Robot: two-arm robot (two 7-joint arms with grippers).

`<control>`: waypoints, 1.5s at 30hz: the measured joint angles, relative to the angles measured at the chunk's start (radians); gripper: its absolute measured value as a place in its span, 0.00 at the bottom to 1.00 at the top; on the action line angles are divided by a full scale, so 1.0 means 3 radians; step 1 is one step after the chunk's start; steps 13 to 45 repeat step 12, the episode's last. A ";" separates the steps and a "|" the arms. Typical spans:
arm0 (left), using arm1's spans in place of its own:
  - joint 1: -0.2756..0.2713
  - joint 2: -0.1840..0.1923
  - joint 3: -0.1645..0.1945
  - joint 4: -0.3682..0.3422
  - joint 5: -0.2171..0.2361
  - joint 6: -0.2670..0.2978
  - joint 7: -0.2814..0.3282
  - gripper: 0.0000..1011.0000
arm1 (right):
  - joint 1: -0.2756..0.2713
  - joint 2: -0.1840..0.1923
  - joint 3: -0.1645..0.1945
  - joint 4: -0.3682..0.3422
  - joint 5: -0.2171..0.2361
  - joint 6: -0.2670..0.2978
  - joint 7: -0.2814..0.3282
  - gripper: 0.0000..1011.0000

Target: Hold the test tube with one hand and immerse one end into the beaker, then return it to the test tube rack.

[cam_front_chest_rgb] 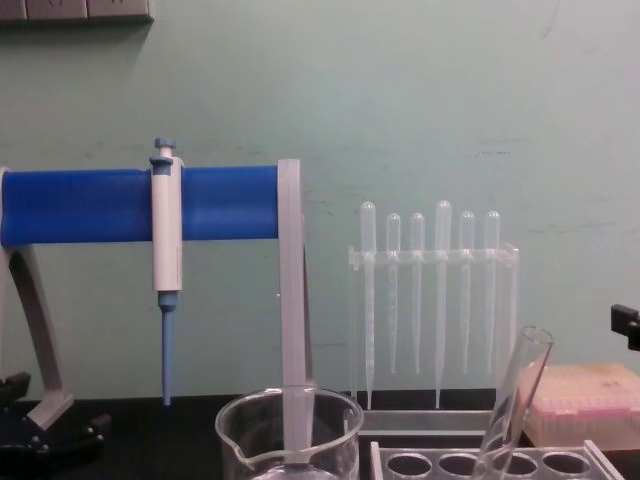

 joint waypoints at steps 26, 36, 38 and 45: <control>0.0000 0.0000 0.0000 0.0000 0.0000 0.0000 0.0000 0.99 | 0.0004 0.0003 -0.0003 -0.0004 0.0008 0.0008 0.0003 0.99; 0.0000 0.0000 0.0000 0.0000 0.0000 0.0000 0.0000 0.99 | 0.0004 0.0003 -0.0003 -0.0004 0.0008 0.0008 0.0003 0.99; 0.0000 0.0000 0.0000 0.0000 0.0000 0.0000 0.0000 0.99 | 0.0004 0.0003 -0.0003 -0.0004 0.0008 0.0008 0.0003 0.99; 0.0000 0.0000 0.0000 0.0000 0.0000 0.0000 0.0000 0.99 | 0.0004 0.0003 -0.0003 -0.0004 0.0008 0.0008 0.0003 0.99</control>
